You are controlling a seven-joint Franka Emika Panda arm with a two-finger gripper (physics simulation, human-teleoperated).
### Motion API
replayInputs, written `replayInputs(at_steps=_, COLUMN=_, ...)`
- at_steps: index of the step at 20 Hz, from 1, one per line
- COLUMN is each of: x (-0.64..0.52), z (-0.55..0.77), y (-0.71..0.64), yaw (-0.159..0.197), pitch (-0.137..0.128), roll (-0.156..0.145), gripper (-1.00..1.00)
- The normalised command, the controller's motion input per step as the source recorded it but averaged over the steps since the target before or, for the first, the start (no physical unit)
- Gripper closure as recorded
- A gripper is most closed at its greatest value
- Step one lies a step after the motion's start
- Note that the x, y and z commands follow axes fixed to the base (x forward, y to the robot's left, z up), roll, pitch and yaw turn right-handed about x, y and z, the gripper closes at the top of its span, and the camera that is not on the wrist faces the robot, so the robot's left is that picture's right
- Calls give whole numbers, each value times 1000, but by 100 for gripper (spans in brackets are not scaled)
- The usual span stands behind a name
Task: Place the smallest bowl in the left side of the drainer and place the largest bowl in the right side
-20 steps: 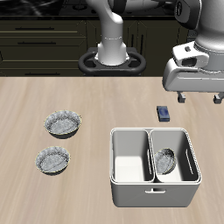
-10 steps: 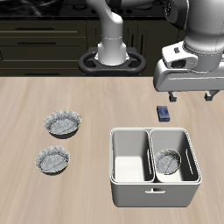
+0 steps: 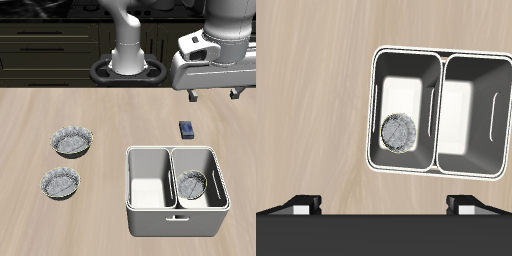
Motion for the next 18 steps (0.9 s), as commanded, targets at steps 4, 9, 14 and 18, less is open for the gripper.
replayInputs(at_steps=4, x=-281, z=-12, y=-98, yaw=46, pitch=-41, roll=47, gripper=-100)
replayInputs(at_steps=9, x=-391, z=-80, y=-143, yaw=25, pitch=-51, roll=57, gripper=-100)
replayInputs(at_steps=14, x=-214, z=-26, y=-159, yaw=10, pitch=-39, roll=10, gripper=-100)
replayInputs(at_steps=18, x=-293, z=-210, y=-344, yaw=35, pitch=-2, roll=19, gripper=-100)
